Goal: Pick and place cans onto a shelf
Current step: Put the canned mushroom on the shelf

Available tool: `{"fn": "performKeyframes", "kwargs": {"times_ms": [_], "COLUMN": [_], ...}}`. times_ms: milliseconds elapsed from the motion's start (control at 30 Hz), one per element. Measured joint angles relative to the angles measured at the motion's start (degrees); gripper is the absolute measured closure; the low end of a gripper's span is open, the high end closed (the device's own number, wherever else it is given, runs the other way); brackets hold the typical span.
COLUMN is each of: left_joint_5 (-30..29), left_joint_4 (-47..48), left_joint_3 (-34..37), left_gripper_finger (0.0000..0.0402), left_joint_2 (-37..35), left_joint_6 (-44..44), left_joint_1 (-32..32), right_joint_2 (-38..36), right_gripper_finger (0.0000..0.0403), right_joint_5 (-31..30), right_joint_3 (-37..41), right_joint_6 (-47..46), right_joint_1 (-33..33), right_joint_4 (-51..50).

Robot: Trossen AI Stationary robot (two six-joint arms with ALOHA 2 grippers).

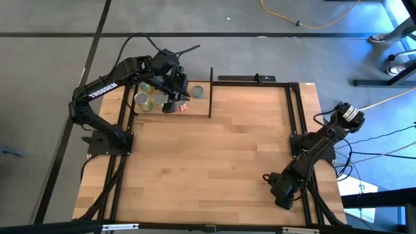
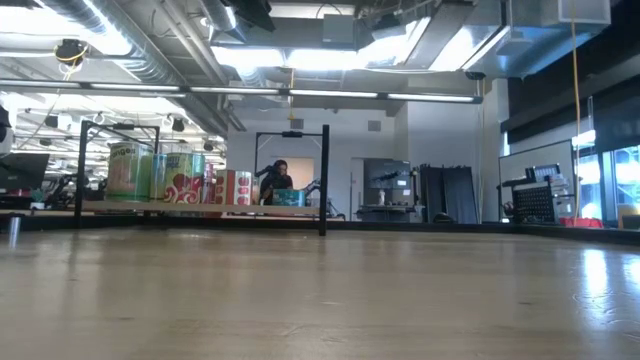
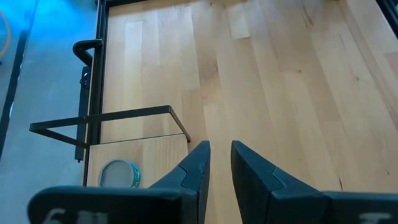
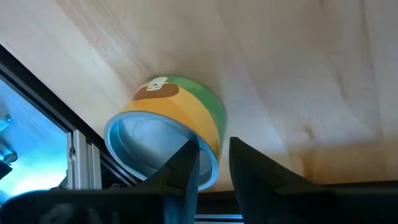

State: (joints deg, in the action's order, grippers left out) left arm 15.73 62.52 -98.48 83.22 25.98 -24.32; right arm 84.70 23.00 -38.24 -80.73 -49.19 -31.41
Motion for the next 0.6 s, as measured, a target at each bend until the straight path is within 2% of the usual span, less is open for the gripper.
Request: {"fn": "performKeyframes", "kwargs": {"times_ms": [233,433,600], "left_joint_5": [0.0,0.0,-0.4], "left_joint_4": [0.0,0.0,0.0], "left_joint_3": [0.0,0.0,0.0], "left_gripper_finger": [0.0343,0.0343,0.0343], "left_joint_2": [0.0,0.0,0.0], "left_joint_6": [0.0,0.4,1.2], "left_joint_1": [0.0,0.0,0.0], "right_joint_2": [0.4,0.5,0.5], "right_gripper_finger": [0.0321,0.0389,0.0396], "right_joint_5": [0.0,-0.2,0.3], "right_joint_3": [0.0,0.1,0.1], "right_joint_6": [0.0,0.1,0.1], "right_joint_1": [0.0,0.2,2.2], "right_joint_4": [0.6,0.7,0.7]}}
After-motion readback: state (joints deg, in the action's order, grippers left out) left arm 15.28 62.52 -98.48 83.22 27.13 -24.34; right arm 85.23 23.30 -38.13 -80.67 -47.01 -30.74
